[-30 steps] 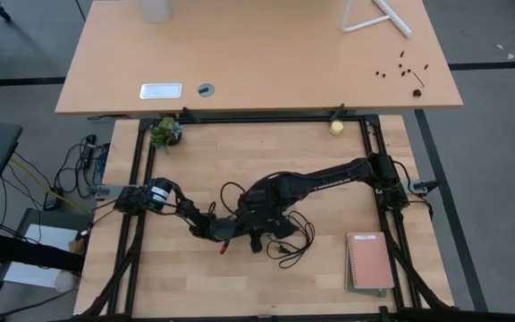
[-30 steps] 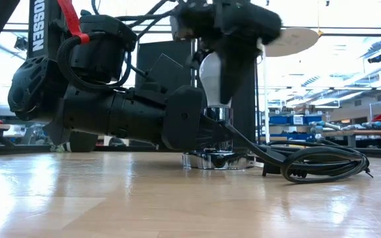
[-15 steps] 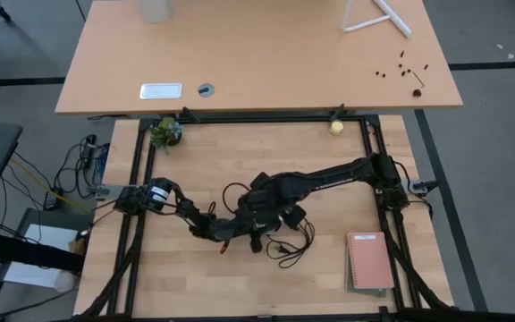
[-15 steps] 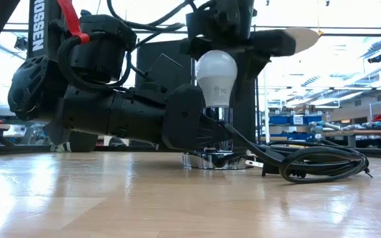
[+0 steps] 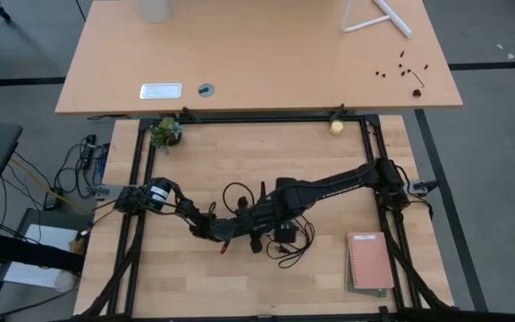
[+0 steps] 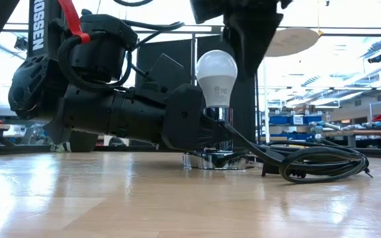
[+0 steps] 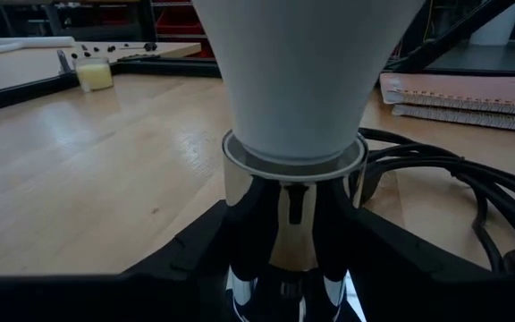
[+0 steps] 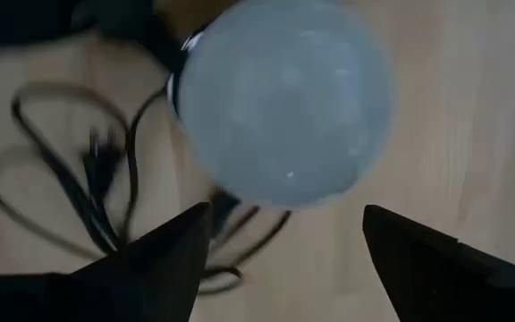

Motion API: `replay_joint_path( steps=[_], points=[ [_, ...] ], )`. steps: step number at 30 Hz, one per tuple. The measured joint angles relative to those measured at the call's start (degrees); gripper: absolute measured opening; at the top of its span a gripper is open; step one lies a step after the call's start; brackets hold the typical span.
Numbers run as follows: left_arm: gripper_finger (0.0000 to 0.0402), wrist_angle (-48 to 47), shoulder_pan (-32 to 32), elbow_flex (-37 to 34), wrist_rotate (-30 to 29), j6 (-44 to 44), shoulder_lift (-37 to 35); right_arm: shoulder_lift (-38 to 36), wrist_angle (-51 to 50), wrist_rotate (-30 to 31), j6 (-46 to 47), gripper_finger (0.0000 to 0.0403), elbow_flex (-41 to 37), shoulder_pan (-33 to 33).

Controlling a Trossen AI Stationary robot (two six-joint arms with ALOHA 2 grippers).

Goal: Screw lightbulb
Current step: Remove the light bulb from the lamp

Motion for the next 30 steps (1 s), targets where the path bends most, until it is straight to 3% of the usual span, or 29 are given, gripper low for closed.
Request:
replay_joint_path(
  steps=[4, 10, 23, 30],
  points=[
    [0.0193, 0.0, 0.0, 0.0, 0.0, 0.0, 0.0, 0.0, 1.5, 3.1, 15.0, 0.0303, 0.0, 1.0],
    [0.0193, 0.0, 0.0, 0.0, 0.4, -0.3, 0.0, 0.0, 3.4, 1.1, 31.0, 0.0317, 0.0, 1.4],
    [0.0193, 0.2, 0.0, 0.0, 1.4, -0.4, 0.0, 0.2, 16.9, -0.1, 46.5, 0.0394, -6.8, 1.6],
    [0.0193, 0.2, 0.0, 0.0, 1.4, -0.5, 0.0, 0.2, 16.2, 5.5, 53.7, 0.0392, -7.3, 1.1]
  ],
)
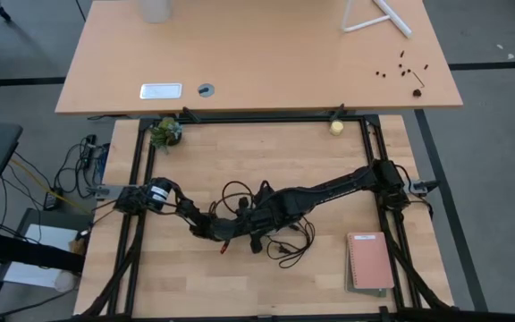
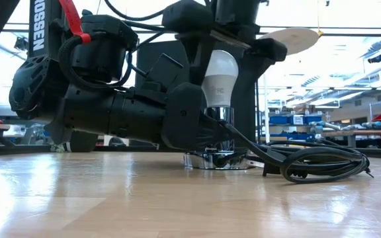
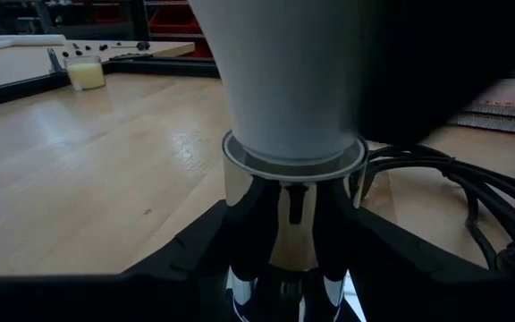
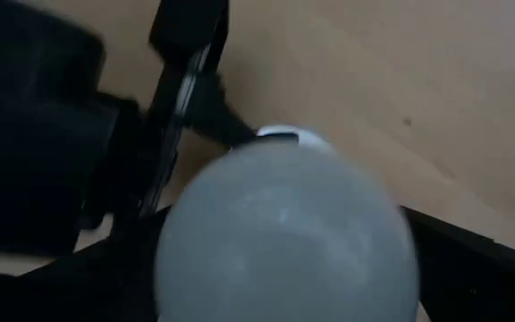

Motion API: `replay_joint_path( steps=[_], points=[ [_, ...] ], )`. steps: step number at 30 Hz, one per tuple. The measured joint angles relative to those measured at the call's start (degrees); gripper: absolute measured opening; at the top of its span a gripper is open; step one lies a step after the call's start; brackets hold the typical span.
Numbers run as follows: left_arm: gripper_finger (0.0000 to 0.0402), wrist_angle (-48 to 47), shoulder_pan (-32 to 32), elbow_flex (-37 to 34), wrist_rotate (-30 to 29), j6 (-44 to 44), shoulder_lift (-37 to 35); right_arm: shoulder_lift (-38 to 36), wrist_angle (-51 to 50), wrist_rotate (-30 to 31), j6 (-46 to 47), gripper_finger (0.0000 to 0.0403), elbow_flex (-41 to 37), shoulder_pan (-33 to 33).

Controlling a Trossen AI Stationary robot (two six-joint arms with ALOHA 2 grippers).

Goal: Screw lightbulb
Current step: Remove the light bulb from the lamp

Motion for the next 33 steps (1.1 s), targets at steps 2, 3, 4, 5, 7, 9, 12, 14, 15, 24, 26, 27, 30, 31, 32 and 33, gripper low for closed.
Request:
replay_joint_path(
  steps=[2, 3, 4, 5, 7, 9, 12, 14, 15, 24, 26, 27, 30, 31, 32, 33],
  points=[
    [0.0193, 0.0, 0.0, 0.0, 0.0, 0.0, 0.0, 0.0, 0.3, 0.9, -0.1, 0.0383, 0.0, -0.1],
    [0.0193, 0.0, 0.0, 0.0, 0.0, 0.0, 0.0, 0.0, 0.6, 1.3, -0.1, 0.0378, 0.0, -0.1],
    [0.0193, 0.0, 0.0, 0.0, 0.0, 0.0, 0.0, 0.0, 0.7, 1.5, -0.1, 0.0371, 0.0, -0.1],
    [0.0193, 0.0, 0.0, 0.0, 0.0, 0.0, 0.0, 0.0, 0.8, 1.5, -0.3, 0.0364, 0.0, -0.1],
    [0.0193, 0.0, 0.0, 0.0, 0.0, 0.0, 0.0, 0.0, 0.8, 1.5, -0.5, 0.0348, 0.0, -0.2],
    [0.0193, 0.0, 0.0, 0.0, 0.0, 0.0, 0.0, 0.0, 0.9, 1.3, -0.8, 0.0332, 0.0, -0.3],
    [0.0193, 0.0, 0.0, 0.0, 0.0, 0.0, 0.0, 0.0, 0.9, 0.1, -2.2, 0.0307, 0.0, -0.8],
    [0.0193, 0.0, 0.0, 0.0, 0.0, 0.0, 0.0, 0.0, 0.9, 0.0, -3.3, 0.0291, 0.0, -1.1],
    [0.0193, 0.0, 0.0, 0.0, 0.0, 0.0, 0.0, 0.0, 0.9, -0.3, -4.1, 0.0283, 0.0, -1.3],
    [0.0193, -0.1, 0.0, 0.0, 0.0, 0.3, 0.0, -0.1, 1.2, -5.7, -24.5, 0.026, 0.2, -2.5],
    [0.0193, -0.1, 0.0, 0.0, 0.0, 0.3, 0.0, -0.1, 1.1, -6.8, -32.7, 0.0273, 0.2, -2.6],
    [0.0193, -0.2, 0.0, 0.0, 0.0, 0.4, 0.0, -0.1, 1.0, -7.6, -37.4, 0.0278, 0.2, -2.7],
    [0.0193, -0.2, 0.0, 0.0, 0.0, 0.4, 0.0, -0.1, 0.5, -10.1, -53.6, 0.0278, 0.2, -2.8],
    [0.0193, -0.2, 0.0, 0.0, 0.0, 0.4, 0.0, -0.1, 0.4, -10.4, -59.2, 0.0275, 0.2, -2.8],
    [0.0193, -0.2, 0.0, 0.0, 0.0, 0.4, 0.0, -0.1, 0.4, -10.4, -64.8, 0.027, 0.2, -2.8],
    [0.0193, -0.2, 0.0, 0.0, 0.0, 0.4, 0.0, -0.1, 0.4, -10.5, -70.2, 0.0265, 0.2, -2.8]
  ],
)
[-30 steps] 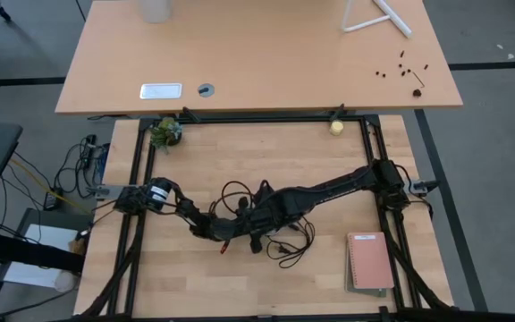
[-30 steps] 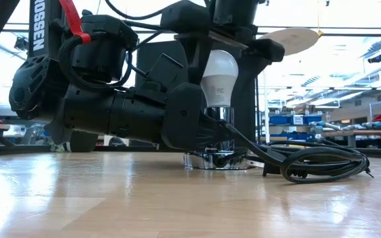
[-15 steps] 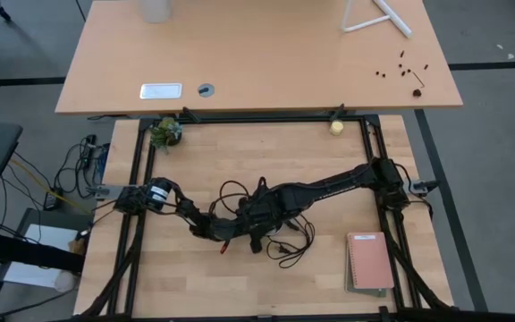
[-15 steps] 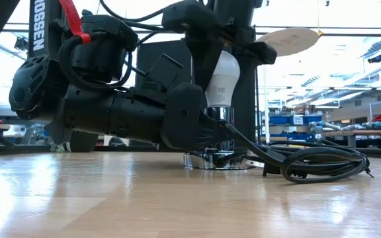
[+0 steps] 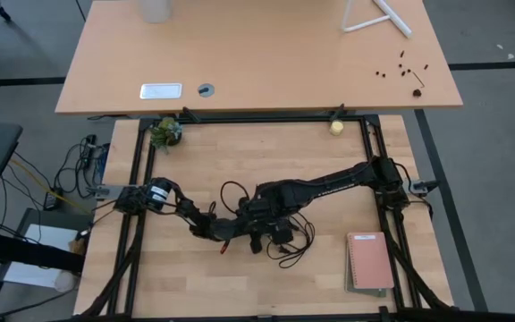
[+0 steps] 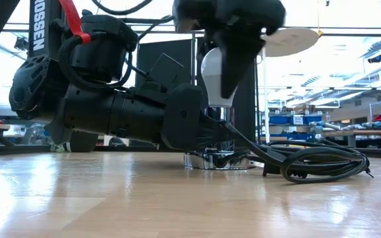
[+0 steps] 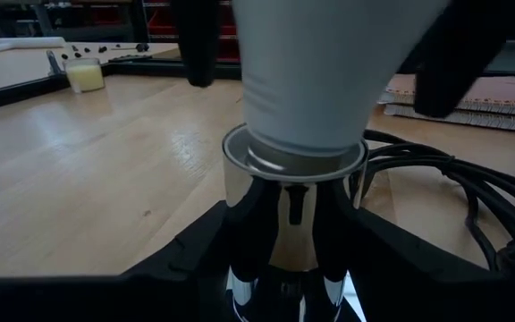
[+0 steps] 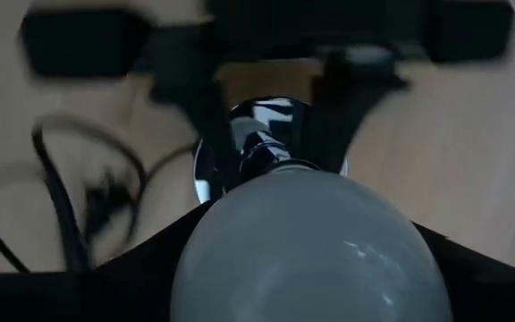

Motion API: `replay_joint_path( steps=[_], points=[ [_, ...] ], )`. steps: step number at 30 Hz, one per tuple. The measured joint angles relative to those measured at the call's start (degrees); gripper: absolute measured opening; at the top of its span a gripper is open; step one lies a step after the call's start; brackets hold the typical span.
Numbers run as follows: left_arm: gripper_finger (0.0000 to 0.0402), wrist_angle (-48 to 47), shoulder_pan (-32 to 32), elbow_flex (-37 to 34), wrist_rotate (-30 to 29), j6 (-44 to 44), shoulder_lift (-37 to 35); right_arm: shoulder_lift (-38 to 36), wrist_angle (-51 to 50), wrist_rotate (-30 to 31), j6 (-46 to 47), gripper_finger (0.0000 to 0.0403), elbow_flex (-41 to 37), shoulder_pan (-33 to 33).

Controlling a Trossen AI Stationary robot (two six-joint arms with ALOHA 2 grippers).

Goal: Screw lightbulb
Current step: Remove the light bulb from the lamp

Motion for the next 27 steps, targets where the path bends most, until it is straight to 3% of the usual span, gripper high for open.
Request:
replay_joint_path(
  steps=[5, 10, 13, 18, 27],
  points=[
    [0.0193, 0.0, 0.0, 0.0, 0.0, 0.0, 0.0, 0.0, -0.1, 0.1, -24.7, 0.0255, 0.0, -0.1],
    [0.0193, -0.1, 0.0, 0.0, -0.4, 0.0, 0.0, 0.0, 0.0, 6.6, -40.2, 0.029, -0.2, 0.0],
    [0.0193, -0.2, 0.0, 0.0, -0.4, 0.0, 0.0, 0.0, -0.1, 7.4, -38.4, 0.0311, -0.1, -0.3],
    [0.0193, -0.3, 0.0, 0.0, -0.7, 0.0, 0.0, 0.1, 0.1, 3.8, -25.4, 0.0336, 2.5, -0.1],
    [0.0193, -0.5, 0.0, 0.0, -0.9, 0.0, 0.0, 0.1, -2.3, 4.7, -5.8, 0.0358, 7.9, 2.4]
  ],
)
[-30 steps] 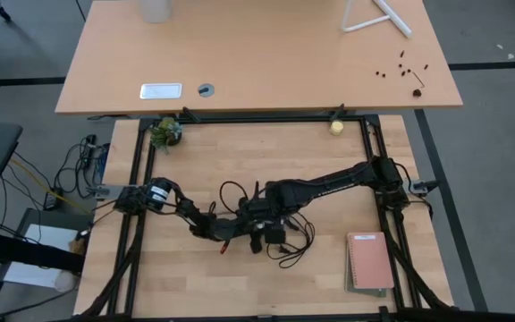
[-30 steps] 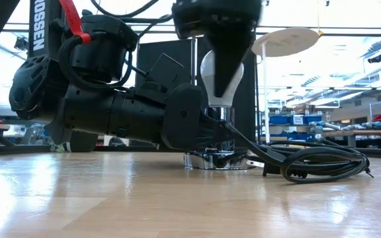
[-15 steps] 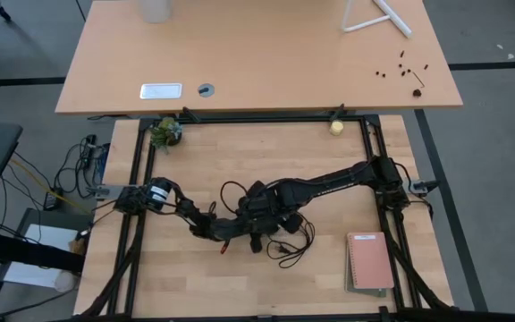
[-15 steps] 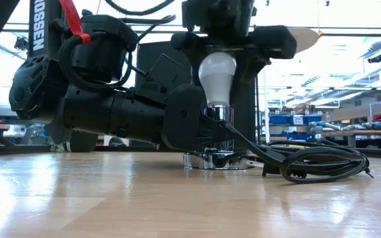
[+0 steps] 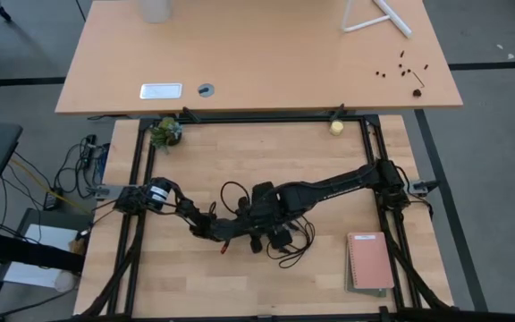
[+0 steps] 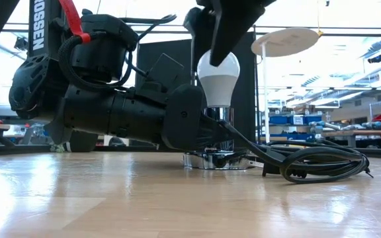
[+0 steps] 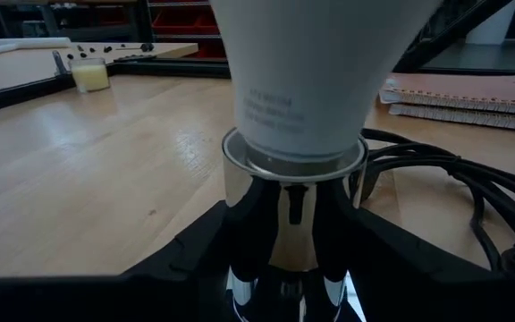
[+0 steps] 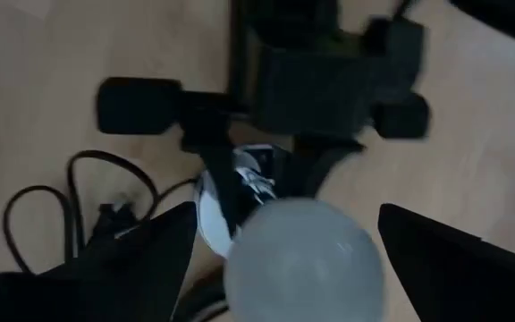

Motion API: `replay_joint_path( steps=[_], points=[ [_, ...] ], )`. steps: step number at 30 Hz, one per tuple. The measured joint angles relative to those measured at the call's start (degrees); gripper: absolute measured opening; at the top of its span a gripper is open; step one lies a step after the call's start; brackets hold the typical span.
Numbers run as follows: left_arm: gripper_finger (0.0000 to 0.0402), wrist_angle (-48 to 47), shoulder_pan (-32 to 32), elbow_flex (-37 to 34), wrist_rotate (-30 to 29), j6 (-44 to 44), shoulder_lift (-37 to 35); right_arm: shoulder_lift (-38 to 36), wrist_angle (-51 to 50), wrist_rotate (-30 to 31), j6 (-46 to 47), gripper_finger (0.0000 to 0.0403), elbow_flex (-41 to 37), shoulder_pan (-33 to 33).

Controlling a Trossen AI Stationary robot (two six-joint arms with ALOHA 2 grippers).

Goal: Screw lightbulb
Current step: Remove the light bulb from the lamp

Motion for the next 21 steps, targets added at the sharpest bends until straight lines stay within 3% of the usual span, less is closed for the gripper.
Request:
replay_joint_path(
  steps=[8, 14, 21],
  points=[
    [0.0193, 0.0, 0.0, 0.0, -0.1, 0.0, 0.0, 0.0, -8.5, 2.0, 12.2, 0.0357, 1.0, 2.1],
    [0.0193, 0.4, 0.0, 0.0, -0.1, 0.0, 0.0, 0.0, -10.6, 4.4, 31.9, 0.036, 0.9, 1.8],
    [0.0193, 0.5, 0.0, 0.0, -0.2, 0.0, 0.0, 0.0, -9.9, 5.5, 33.8, 0.036, 0.9, 1.4]
  ],
)
